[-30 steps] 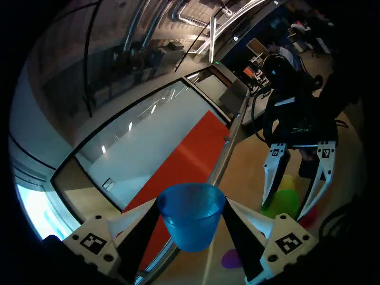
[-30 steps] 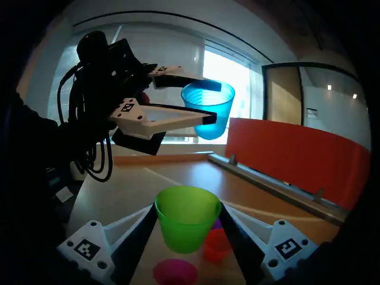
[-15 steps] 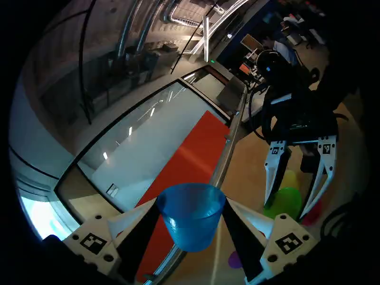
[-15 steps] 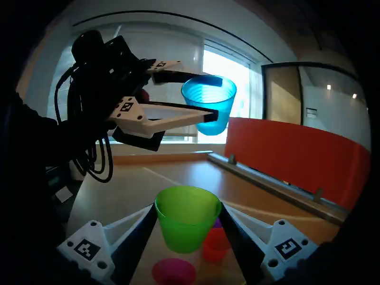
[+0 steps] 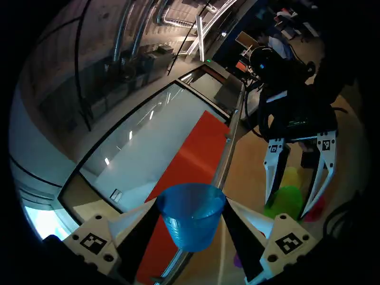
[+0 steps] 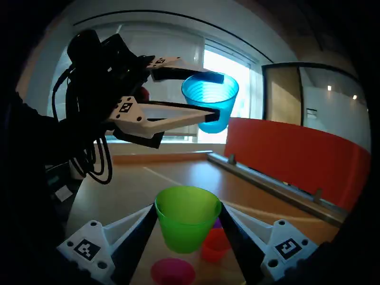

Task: Pour water

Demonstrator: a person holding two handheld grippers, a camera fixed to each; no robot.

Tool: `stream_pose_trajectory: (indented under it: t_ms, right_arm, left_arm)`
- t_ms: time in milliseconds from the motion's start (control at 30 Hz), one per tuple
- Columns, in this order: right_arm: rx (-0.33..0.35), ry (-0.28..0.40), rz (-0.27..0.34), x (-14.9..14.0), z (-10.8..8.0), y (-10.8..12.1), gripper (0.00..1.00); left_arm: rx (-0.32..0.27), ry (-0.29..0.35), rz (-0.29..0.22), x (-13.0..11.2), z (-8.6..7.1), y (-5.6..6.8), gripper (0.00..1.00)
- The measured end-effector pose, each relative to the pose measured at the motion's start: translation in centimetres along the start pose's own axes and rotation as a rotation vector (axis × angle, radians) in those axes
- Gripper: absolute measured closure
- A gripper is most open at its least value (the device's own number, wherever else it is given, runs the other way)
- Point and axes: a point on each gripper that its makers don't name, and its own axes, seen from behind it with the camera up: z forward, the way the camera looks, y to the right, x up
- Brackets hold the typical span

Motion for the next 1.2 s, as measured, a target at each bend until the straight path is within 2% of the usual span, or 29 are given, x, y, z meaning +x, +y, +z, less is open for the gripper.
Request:
stream_pose_trajectory:
  t_ms: [400, 1200]
  right_arm:
    - [-0.002, 0.003, -0.002, 0.22, 0.08, 0.09, 0.08]
    - [-0.006, 0.016, 0.011, 0.55, 0.25, 0.3, 0.08]
  left_arm:
    - [0.007, 0.011, 0.04, 0.31, -0.08, -0.52, 0.13]
    - [0.007, 0.019, 0.134, 0.84, -0.02, -0.14, 0.13]
